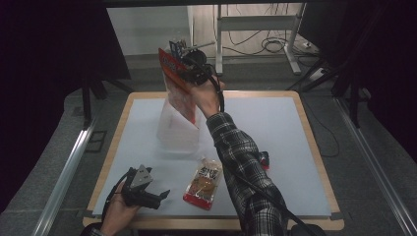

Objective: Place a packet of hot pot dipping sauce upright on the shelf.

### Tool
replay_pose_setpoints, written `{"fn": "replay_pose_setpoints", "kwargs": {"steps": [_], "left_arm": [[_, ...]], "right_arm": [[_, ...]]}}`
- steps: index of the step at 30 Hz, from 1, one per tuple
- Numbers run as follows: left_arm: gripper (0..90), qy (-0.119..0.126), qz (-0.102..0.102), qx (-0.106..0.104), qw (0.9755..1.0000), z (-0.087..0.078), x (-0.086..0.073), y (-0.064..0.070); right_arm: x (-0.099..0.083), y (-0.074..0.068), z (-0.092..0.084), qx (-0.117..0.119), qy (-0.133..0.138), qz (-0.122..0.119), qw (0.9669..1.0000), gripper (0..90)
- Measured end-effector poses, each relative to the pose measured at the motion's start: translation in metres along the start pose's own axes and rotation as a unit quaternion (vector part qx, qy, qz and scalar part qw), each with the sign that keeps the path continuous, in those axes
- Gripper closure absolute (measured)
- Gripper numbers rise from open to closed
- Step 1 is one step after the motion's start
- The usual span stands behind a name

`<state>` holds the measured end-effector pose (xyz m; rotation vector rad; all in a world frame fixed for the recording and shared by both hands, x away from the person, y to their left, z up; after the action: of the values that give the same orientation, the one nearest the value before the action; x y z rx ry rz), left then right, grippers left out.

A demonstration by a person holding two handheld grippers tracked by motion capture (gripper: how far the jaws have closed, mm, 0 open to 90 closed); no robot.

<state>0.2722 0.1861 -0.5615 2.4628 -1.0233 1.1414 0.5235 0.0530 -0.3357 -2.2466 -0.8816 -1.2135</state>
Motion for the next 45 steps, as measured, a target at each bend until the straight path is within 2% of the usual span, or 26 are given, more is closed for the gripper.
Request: {"fn": "replay_pose_setpoints", "kwargs": {"steps": [7,9,14,19,23,26,28,32,35,41,45], "left_arm": [[0.3,-0.003,0.004,0.001,1.0,0.0,0.0,0.0],[0.3,-0.004,0.004,0.0,1.0,0.0,0.0,0.0],[0.3,-0.007,0.007,0.0,0.9999,0.001,0.0,0.001],[0.3,-0.01,0.01,0.002,0.9999,0.002,-0.001,0.001],[0.4,-0.011,0.01,0.002,0.9999,0.002,-0.001,0.001],[0.4,-0.011,0.011,0.003,0.9999,0.002,-0.001,0.001],[0.4,-0.011,0.011,0.003,0.9999,0.002,-0.001,0.001],[0.4,-0.011,0.012,0.004,0.9999,0.002,-0.001,0.001],[0.4,-0.012,0.012,0.004,0.9998,0.003,-0.001,0.001],[0.4,-0.012,0.014,0.006,0.9998,0.003,-0.001,0.001],[0.4,-0.011,0.017,0.008,0.9998,0.004,0.0,0.001]], "right_arm": [[-0.026,0.008,0.025,-0.007,-0.026,0.001,0.9996,89.0],[-0.03,0.011,0.028,-0.005,-0.02,0.005,0.9998,88.9],[-0.044,0.019,0.04,-0.031,-0.042,-0.016,0.9985,88.9],[-0.054,0.033,0.043,-0.057,-0.052,-0.016,0.9969,88.8],[-0.056,0.041,0.04,-0.05,-0.049,-0.009,0.9975,88.2],[-0.053,0.042,0.037,-0.043,-0.049,-0.023,0.9976,85.4],[-0.051,0.042,0.035,-0.036,-0.048,-0.027,0.9978,75.7],[-0.051,0.042,0.035,-0.048,-0.054,-0.042,0.9965,50.1],[-0.053,0.045,0.036,-0.043,-0.063,-0.04,0.9963,35.4],[-0.054,0.049,0.031,-0.023,-0.066,-0.044,0.9966,13.3],[-0.053,0.049,0.024,-0.025,-0.063,-0.062,0.9958,4.8]]}}
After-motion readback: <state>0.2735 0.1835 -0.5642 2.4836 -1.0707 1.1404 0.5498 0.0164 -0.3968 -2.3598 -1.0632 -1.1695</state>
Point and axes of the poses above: each handheld gripper's, and its own axes: z roughly forward along the jaws, x roughly out of its top, y roughly to its right, the point moved 5 cm from there along z, roughly forward along the jaws, and after that the axes turned 1 degree about -y, right-handed, at the moved point
